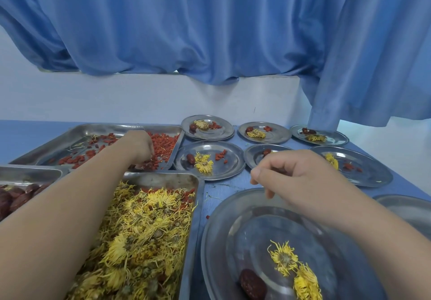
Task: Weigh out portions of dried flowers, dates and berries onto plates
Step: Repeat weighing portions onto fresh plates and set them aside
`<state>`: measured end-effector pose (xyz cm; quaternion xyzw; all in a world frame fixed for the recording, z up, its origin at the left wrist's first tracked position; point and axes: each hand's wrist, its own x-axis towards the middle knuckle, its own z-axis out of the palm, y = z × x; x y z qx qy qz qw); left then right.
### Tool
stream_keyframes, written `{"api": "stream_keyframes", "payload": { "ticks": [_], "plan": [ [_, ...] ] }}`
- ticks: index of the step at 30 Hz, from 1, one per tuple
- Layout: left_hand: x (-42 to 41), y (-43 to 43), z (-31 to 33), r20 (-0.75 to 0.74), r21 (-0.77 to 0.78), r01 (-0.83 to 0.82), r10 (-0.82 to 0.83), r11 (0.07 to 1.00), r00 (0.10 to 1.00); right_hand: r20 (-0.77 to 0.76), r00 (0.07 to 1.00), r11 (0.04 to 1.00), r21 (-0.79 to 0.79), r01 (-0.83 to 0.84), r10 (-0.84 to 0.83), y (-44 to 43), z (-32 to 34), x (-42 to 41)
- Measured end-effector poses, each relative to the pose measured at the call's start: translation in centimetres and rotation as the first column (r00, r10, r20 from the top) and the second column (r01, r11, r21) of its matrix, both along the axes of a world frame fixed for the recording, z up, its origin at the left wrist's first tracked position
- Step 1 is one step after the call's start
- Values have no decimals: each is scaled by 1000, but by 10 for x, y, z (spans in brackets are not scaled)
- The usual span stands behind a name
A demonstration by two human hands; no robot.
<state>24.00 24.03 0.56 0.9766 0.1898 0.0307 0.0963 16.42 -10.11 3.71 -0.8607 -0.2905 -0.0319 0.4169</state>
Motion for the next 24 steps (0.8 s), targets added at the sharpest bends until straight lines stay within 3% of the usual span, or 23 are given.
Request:
{"api": "stream_keyframes", "payload": {
  "ticks": [7,11,14,19,24],
  "plan": [
    [-11,-2,1,126,-55,-6,13,998,992,3,1000,1000,11,-4,4,-5,2,2],
    [-20,-8,6,285,-239,72,-1,968,958,41,999,1000,-3,30,-30,-13,5,6],
    [-35,-29,16,354,-443,203,-37,873,934,46,997,998,7,69,-70,-21,11,8],
    [-78,-96,30,344,-569,452,-301,687,890,28,996,992,95,86,-89,-29,22,3],
    [-110,-155,28,301,-516,590,-514,621,803,77,991,992,69,104,-110,-34,34,-13]
  ]
}}
